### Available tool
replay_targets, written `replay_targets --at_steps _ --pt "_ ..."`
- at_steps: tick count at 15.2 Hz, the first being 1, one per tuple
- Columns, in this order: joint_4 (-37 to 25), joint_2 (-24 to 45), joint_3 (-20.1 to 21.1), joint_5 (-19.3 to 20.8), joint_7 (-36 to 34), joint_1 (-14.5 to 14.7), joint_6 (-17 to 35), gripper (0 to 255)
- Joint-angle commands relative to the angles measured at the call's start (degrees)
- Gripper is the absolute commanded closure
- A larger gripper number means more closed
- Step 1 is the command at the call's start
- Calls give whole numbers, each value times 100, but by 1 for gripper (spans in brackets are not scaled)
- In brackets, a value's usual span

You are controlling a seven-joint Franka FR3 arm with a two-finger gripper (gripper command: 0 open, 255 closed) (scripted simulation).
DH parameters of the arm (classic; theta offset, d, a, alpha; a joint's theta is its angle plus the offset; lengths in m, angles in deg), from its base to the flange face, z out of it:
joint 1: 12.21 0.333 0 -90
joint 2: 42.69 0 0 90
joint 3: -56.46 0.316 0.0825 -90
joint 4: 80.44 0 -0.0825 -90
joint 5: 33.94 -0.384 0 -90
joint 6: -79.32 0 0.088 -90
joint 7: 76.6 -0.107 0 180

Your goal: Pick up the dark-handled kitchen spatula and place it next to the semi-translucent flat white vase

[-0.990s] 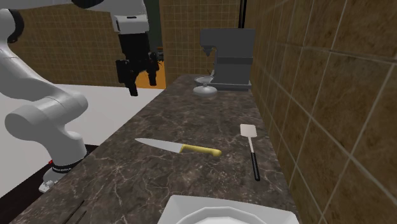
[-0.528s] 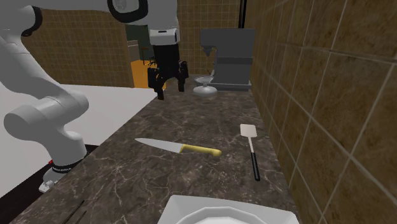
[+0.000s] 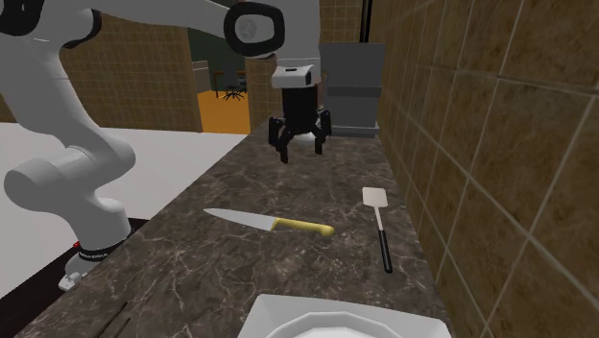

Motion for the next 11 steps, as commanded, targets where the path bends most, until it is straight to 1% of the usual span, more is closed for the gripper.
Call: replay_targets --at_steps 1,6,11 --pt "-396 485 107 187 -670 -53 53 0" --pt "-1478 1692 118 694 -2103 -46 35 0" --pt "-2732 2859 -103 1076 -3308 87 -185 0"
